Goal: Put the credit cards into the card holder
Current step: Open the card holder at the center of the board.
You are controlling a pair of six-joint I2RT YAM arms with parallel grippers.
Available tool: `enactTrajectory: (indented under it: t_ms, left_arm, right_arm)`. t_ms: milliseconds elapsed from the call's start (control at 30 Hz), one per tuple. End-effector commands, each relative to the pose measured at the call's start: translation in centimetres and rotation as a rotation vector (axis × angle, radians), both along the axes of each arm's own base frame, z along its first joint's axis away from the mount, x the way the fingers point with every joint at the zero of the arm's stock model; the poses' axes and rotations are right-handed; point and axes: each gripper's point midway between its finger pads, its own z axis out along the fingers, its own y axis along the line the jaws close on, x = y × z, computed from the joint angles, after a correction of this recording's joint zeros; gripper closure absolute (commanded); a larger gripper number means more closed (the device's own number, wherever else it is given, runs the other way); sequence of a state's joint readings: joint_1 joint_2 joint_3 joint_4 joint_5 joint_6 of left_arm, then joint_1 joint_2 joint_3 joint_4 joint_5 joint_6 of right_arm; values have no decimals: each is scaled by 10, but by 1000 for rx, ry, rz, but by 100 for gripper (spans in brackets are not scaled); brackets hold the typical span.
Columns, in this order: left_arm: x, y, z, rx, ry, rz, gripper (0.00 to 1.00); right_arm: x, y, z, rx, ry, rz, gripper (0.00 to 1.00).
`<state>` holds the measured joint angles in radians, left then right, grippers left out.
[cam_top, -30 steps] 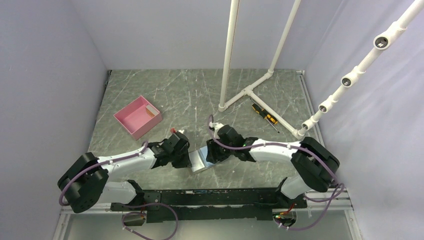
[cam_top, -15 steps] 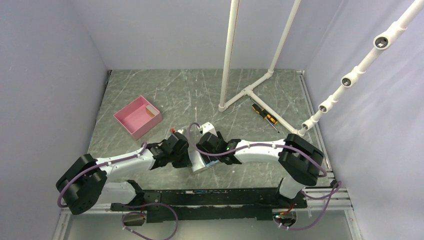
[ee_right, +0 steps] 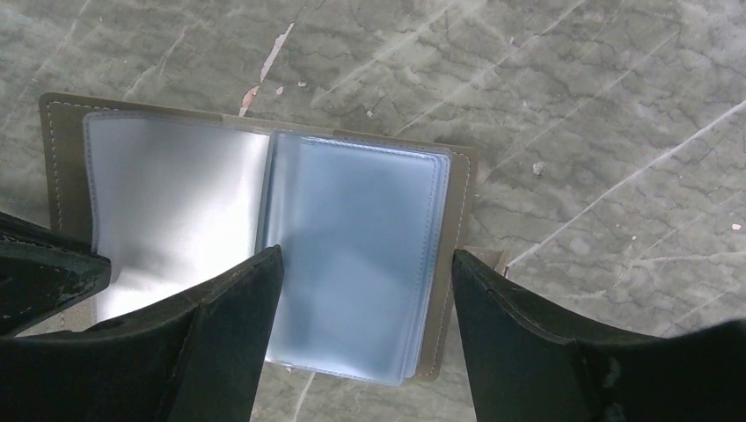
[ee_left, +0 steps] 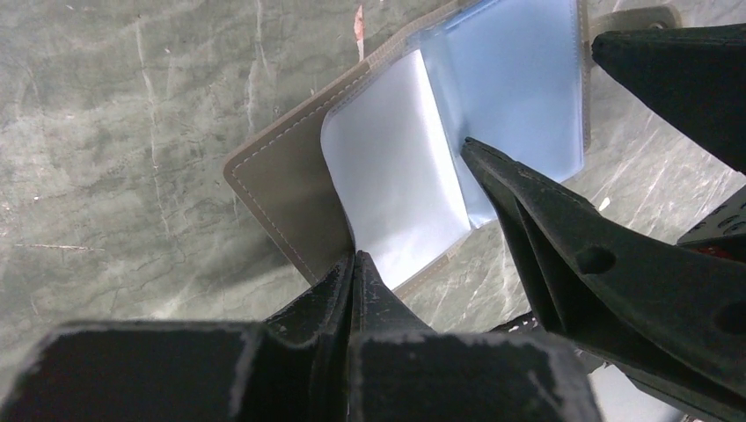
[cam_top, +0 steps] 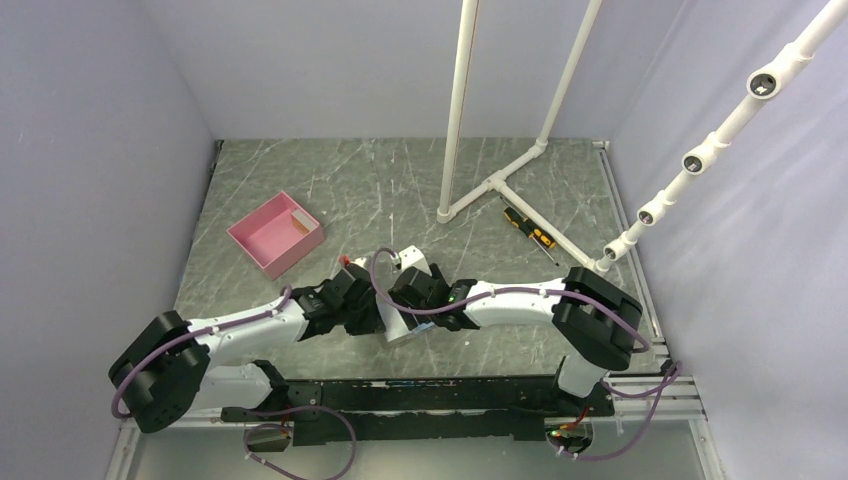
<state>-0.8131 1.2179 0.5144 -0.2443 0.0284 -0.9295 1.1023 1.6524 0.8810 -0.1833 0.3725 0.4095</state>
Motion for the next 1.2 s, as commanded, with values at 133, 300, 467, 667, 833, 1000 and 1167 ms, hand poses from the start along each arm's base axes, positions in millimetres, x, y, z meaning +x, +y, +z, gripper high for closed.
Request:
enactTrajectory:
  t_ms: [133,300,467,667,833,1000,1167]
  left_arm:
    - [3,-3,10,-37,-33,3,96]
    - [2,-2,9,-40,-34,6,96]
    - [2,-2,8,-37,-32,5,97]
    - [1,-2,6,-37,-26,5,97]
    - [2,-3,8,-43,-32,5,97]
    - [1,-2,6,-42,-30,7,98]
    - [1,-3,6,-47,-29,4,99]
  right_arm:
    - [0,4,0,14,-1,-8,38]
    - [0,2,2,23,-7,-15,44]
    - [1,3,4,26,-11,-15,47]
    - [0,2,5,31,-9,-16,59]
    - [-2,6,17,67,-8,-3,45]
    - [-3,12,33,106,-15,6,33]
    - [-5,15,21,69,7,24,27]
